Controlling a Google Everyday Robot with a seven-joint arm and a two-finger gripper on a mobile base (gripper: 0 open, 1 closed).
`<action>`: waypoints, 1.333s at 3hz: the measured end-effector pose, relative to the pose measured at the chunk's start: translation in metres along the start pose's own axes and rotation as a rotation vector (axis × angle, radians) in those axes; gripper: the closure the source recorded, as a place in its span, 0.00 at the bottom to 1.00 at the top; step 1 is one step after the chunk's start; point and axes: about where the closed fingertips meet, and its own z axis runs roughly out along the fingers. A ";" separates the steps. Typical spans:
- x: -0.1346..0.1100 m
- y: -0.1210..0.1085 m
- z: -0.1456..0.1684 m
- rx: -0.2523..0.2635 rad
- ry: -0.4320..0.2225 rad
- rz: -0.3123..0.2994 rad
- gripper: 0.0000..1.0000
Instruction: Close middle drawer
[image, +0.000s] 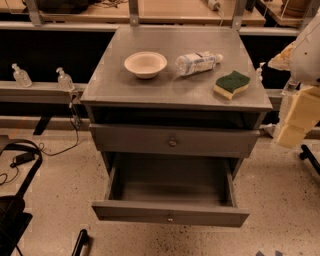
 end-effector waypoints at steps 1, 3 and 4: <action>0.000 0.000 0.000 0.000 0.000 0.000 0.00; -0.022 0.038 0.073 -0.096 -0.246 0.047 0.00; -0.059 0.089 0.126 -0.168 -0.426 0.086 0.00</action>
Offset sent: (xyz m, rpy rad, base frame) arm 0.0184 0.0476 -0.1242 0.3939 0.0965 0.1515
